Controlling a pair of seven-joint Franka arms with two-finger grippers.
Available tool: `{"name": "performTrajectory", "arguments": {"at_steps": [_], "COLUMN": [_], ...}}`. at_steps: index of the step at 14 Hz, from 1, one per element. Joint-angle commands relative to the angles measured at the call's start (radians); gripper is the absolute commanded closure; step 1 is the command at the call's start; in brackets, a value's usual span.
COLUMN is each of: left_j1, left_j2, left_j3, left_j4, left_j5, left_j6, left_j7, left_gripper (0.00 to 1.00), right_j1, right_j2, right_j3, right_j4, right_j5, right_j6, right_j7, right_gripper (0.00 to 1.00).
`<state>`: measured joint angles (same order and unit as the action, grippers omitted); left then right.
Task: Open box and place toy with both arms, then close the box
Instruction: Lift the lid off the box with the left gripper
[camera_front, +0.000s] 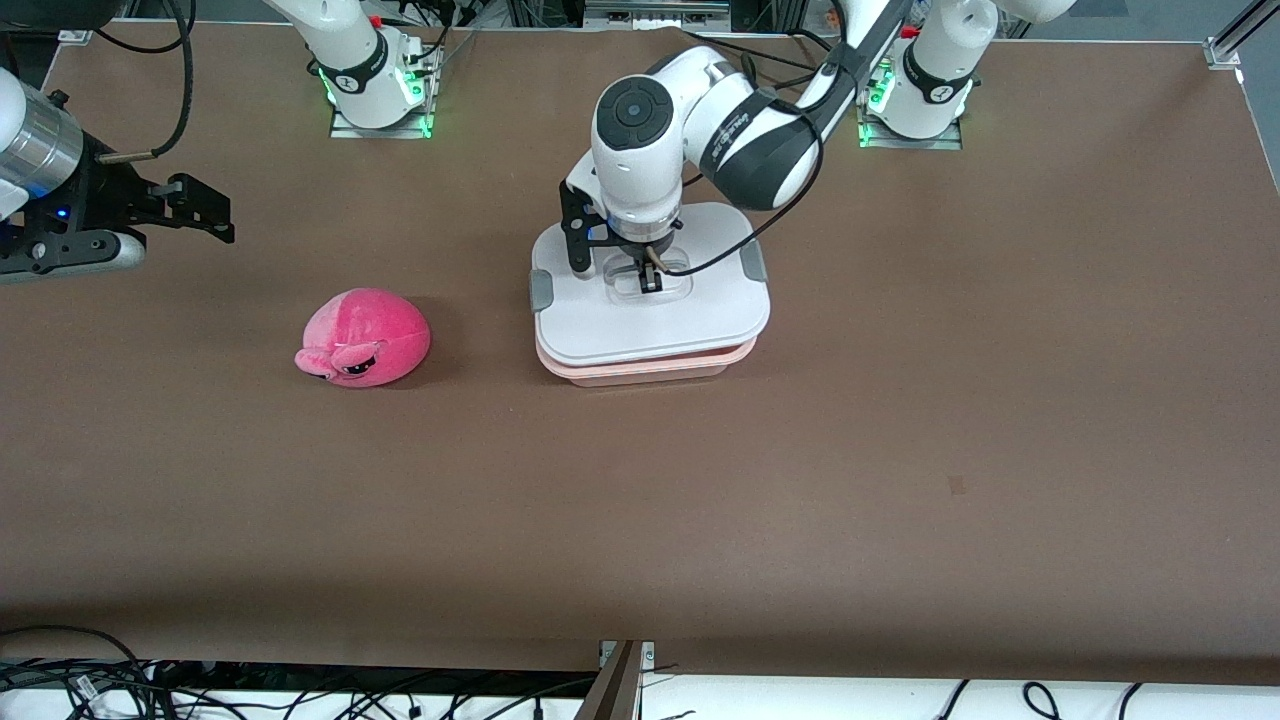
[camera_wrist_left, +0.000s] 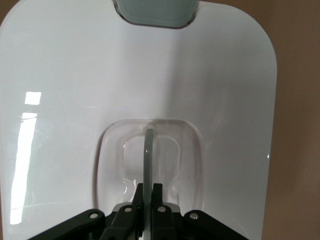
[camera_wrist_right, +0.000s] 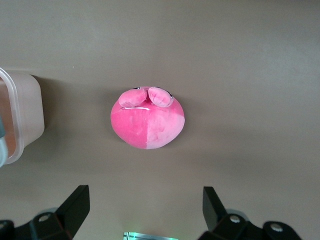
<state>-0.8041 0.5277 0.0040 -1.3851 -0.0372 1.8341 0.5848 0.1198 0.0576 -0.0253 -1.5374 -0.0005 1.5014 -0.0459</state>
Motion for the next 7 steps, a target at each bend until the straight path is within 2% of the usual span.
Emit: {"name": "performTrajectory", "arguments": {"at_steps": [1, 3, 7], "left_j1": [0.071, 0.179, 0.426], "left_j2": [-0.044, -0.08, -0.104], "left_j3": [0.005, 0.002, -0.001], "left_j4": [0.05, 0.052, 0.09], "left_j5": [0.013, 0.01, -0.012], "left_j6": [-0.134, -0.214, -0.304], "left_j7": [0.018, 0.05, 0.261], "left_gripper": [1.0, 1.0, 1.0], "right_j1": [-0.012, -0.012, -0.011], "right_j2": [0.001, 0.02, 0.097], "right_j3": [0.018, 0.019, 0.024], "right_j4": [0.006, 0.006, 0.007], "right_j5": [-0.015, -0.016, -0.012], "right_j6": [0.003, 0.003, 0.054], "right_j7": [0.001, 0.0, -0.014], "right_gripper": [0.0, 0.0, 0.0]}}
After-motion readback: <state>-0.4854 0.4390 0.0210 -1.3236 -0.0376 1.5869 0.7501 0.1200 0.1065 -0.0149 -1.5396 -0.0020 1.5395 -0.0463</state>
